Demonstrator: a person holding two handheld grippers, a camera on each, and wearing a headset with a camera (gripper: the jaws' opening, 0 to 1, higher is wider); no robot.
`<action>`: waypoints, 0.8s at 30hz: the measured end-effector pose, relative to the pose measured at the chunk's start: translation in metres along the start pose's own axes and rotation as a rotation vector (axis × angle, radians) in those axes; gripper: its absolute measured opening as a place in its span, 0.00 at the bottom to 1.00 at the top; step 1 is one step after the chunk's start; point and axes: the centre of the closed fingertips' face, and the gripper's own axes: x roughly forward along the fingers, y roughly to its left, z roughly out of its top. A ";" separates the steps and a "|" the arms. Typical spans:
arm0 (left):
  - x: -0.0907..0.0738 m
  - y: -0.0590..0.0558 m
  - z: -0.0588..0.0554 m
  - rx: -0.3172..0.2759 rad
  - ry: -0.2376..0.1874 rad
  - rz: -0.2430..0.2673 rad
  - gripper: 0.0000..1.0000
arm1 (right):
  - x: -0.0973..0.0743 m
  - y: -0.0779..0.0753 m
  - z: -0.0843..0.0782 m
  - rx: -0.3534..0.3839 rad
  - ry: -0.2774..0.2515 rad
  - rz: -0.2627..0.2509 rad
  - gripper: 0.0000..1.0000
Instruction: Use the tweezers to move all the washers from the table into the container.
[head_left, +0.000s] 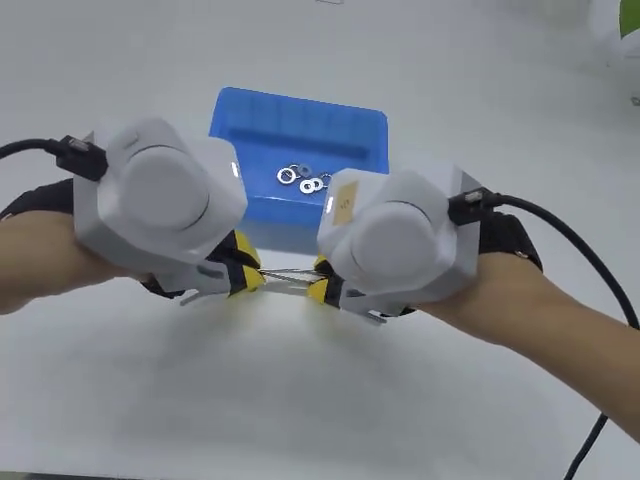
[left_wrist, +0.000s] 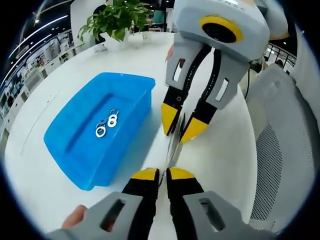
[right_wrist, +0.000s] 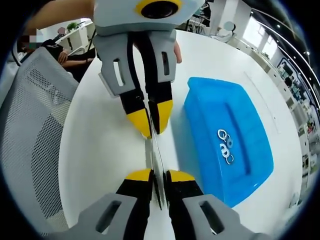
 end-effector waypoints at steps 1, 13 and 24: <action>0.000 0.000 0.000 -0.003 0.001 0.000 0.12 | 0.000 0.000 0.000 0.004 0.002 0.000 0.13; -0.012 0.004 0.002 -0.036 -0.025 0.035 0.17 | -0.007 -0.007 -0.001 -0.025 -0.011 -0.042 0.19; -0.081 0.003 0.025 -0.173 -0.289 0.161 0.27 | -0.065 -0.011 -0.003 0.199 -0.227 -0.154 0.21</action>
